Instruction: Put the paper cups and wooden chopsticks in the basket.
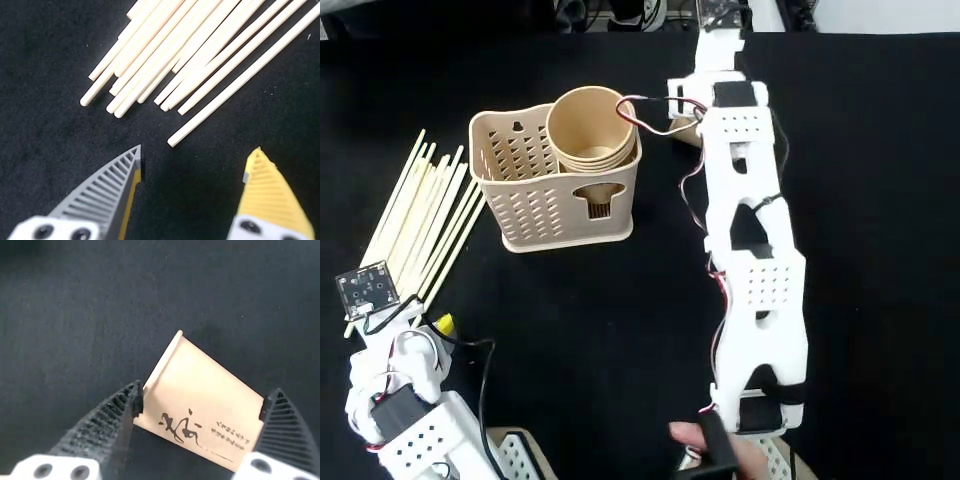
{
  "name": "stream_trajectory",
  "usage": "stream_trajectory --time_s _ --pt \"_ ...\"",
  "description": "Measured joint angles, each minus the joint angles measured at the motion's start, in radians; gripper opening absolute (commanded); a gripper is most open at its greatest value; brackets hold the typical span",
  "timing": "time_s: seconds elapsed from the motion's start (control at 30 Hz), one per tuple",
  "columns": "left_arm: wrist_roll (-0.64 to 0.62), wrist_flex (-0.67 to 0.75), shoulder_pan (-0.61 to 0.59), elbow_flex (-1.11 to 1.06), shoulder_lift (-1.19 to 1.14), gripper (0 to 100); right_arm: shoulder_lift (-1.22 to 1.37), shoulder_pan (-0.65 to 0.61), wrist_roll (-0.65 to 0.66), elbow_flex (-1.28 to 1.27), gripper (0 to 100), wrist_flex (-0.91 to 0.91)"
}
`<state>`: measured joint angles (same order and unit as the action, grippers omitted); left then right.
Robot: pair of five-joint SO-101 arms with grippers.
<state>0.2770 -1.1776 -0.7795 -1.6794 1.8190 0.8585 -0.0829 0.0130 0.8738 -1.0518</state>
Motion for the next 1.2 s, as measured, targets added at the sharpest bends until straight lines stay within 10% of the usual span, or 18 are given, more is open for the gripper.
stream_trajectory --time_s 0.53,0.9,1.2 --pt "0.0 0.0 0.0 0.0 0.0 32 0.046 -0.003 0.046 0.002 36.5 0.006" --pt "0.0 0.0 0.0 0.0 0.0 32 0.08 0.066 0.215 0.074 1.5 -0.066" --pt "0.0 0.0 0.0 0.0 0.0 32 0.081 0.166 0.226 0.238 1.2 -0.288"
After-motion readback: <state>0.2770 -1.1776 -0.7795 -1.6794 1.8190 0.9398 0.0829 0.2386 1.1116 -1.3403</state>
